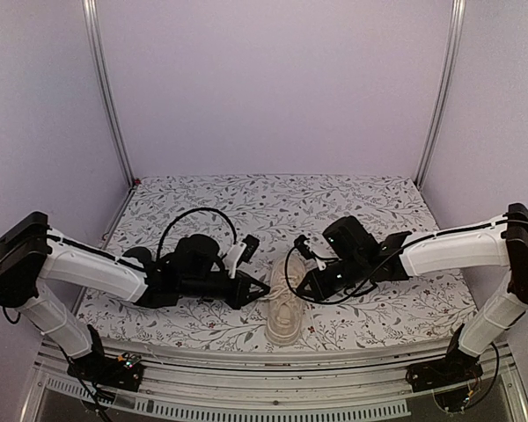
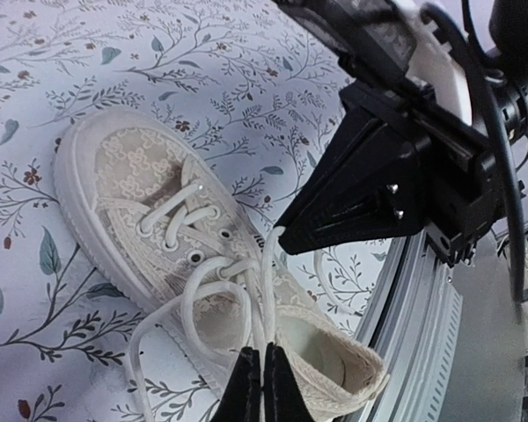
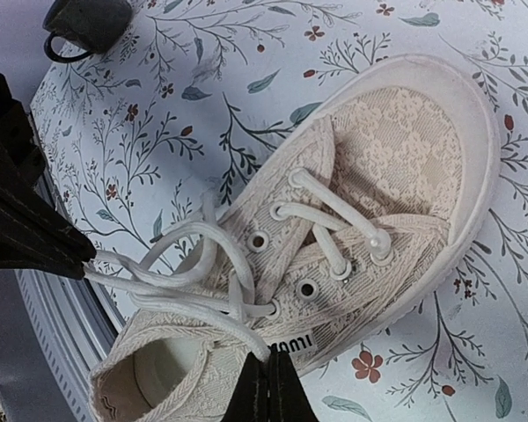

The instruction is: Tie the shoes

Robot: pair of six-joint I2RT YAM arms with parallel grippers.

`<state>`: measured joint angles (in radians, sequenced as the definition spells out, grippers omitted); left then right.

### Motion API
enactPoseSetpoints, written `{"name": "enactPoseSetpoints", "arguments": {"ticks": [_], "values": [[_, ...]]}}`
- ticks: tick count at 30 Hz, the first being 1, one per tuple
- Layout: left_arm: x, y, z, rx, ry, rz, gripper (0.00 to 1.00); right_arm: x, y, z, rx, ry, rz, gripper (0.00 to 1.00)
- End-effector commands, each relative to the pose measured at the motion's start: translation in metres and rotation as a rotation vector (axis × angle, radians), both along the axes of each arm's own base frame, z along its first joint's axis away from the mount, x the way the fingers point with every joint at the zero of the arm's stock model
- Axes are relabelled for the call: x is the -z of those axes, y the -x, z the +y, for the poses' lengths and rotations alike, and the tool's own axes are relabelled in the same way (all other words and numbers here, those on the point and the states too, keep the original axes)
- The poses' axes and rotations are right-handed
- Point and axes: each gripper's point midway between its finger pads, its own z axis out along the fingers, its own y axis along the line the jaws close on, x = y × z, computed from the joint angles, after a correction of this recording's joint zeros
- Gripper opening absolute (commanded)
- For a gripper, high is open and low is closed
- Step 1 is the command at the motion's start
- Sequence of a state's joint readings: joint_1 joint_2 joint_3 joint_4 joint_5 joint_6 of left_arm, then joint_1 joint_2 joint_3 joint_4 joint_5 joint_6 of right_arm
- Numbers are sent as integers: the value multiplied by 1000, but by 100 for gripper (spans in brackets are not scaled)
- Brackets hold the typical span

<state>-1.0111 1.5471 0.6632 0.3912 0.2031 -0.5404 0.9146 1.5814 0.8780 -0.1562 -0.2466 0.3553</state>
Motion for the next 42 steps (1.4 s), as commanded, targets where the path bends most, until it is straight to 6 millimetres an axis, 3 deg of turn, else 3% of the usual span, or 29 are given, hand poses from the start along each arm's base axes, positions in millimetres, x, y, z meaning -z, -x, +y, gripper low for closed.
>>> {"name": "enactPoseSetpoints", "arguments": {"ticks": [1, 4, 8, 15, 17, 20, 23, 29, 42], "values": [[5, 16, 5, 59, -16, 7, 2, -10, -8, 13, 7, -40, -10, 2], [9, 23, 16, 57, -33, 21, 14, -8, -6, 12, 4, -37, -6, 2], [-5, 21, 28, 18, -28, -14, 40, -8, -2, 11, -14, -46, -4, 2], [-45, -15, 48, -157, 30, -55, 67, -3, 7, 7, -55, -31, 12, 2], [-43, -27, 48, -177, 4, -16, 65, -2, 8, 7, -61, -27, 11, 2], [-23, -41, 40, -178, -93, 66, 50, -3, 8, 7, -66, -28, 7, 2], [-7, -43, 30, -145, -131, 122, 39, -4, 8, 8, -66, -37, 5, 2], [13, -42, 13, -75, -119, 225, 26, -4, 8, 10, -61, -57, 9, 2], [29, -31, -5, 24, -30, 330, 24, 1, 9, 8, -62, -52, 14, 2]]}}
